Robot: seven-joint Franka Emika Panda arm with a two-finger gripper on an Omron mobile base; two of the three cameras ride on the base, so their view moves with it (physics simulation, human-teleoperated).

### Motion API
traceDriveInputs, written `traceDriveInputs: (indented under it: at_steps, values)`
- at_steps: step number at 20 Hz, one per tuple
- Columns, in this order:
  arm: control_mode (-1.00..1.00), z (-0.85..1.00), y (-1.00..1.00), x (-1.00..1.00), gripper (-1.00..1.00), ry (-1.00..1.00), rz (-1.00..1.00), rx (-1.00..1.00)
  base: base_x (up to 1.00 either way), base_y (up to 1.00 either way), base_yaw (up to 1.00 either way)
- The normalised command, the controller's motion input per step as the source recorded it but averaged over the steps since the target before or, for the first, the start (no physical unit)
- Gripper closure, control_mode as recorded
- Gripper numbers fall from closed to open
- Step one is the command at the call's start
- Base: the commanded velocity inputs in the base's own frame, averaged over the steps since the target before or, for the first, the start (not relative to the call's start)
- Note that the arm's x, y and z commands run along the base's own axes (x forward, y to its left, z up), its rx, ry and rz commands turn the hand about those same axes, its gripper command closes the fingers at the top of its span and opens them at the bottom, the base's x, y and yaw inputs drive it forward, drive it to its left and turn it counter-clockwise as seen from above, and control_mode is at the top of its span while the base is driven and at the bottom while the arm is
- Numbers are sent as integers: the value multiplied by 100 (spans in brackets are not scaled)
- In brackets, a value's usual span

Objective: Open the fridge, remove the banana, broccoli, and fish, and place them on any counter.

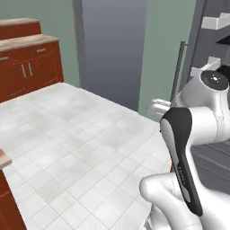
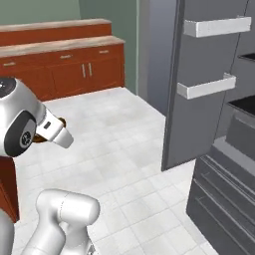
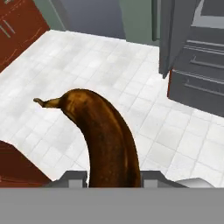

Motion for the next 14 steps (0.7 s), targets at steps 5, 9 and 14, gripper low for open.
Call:
traceDriveInputs:
  at_steps: [5, 9, 14]
  values:
    - [100, 0, 0, 0, 100, 0, 0, 0, 0, 72, 80]
    - [100, 0, 0, 0, 100, 0, 0, 0, 29, 76, 70]
    - [100, 0, 0, 0, 100, 0, 0, 0, 72, 89, 50]
